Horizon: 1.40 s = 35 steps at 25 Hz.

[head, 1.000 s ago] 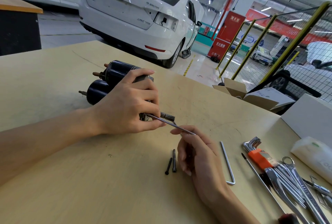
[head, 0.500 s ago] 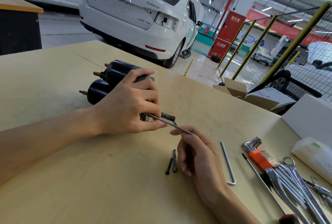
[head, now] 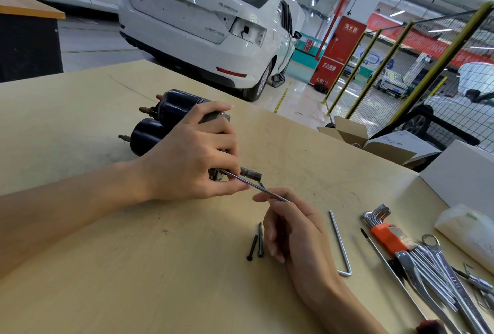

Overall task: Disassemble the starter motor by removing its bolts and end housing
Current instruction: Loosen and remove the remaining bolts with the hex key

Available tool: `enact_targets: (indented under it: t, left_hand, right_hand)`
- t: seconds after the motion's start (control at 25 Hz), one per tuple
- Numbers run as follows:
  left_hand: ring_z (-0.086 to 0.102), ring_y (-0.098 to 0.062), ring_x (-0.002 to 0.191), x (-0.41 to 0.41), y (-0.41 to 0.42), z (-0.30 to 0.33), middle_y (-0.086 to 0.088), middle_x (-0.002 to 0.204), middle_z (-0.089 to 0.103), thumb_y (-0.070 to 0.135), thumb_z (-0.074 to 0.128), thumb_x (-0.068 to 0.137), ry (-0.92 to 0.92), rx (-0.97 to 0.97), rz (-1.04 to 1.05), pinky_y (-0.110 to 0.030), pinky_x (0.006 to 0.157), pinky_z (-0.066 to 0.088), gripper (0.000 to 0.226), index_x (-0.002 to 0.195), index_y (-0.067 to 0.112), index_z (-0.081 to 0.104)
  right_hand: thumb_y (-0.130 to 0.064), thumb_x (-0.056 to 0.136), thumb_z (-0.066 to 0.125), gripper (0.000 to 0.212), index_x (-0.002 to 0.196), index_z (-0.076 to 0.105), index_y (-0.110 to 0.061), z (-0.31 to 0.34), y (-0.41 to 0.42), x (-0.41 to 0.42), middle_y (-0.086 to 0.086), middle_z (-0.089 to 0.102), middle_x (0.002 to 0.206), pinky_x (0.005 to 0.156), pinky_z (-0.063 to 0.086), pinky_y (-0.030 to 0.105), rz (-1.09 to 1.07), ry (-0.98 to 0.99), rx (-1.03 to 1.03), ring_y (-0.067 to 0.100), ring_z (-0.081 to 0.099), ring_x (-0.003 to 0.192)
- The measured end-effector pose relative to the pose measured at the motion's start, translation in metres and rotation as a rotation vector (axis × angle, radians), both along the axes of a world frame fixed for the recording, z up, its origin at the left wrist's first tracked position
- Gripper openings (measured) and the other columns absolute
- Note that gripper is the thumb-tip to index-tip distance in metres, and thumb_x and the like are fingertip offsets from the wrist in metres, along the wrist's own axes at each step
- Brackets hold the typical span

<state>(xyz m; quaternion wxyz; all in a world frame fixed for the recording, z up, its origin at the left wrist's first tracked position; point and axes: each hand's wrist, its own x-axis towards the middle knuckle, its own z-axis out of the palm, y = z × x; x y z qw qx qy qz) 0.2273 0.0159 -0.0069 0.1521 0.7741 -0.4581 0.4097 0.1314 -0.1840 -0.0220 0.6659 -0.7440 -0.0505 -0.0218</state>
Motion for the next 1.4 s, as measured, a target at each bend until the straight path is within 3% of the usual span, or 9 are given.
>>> enact_targets:
  t: [1.4]
  left_hand:
    - [0.057, -0.009, 0.096, 0.0011, 0.0007, -0.0013, 0.012, 0.079, 0.066, 0.046, 0.069, 0.089, -0.004, 0.008, 0.001, -0.047, 0.117, 0.026, 0.026, 0.074, 0.026, 0.074]
  right_hand:
    - [-0.007, 0.099, 0.038, 0.036, 0.086, 0.070, -0.015, -0.0002, 0.0007, 0.0005, 0.006, 0.044, 0.050, 0.037, 0.028, 0.023, 0.015, 0.004, -0.034, 0.018, 0.038, 0.042]
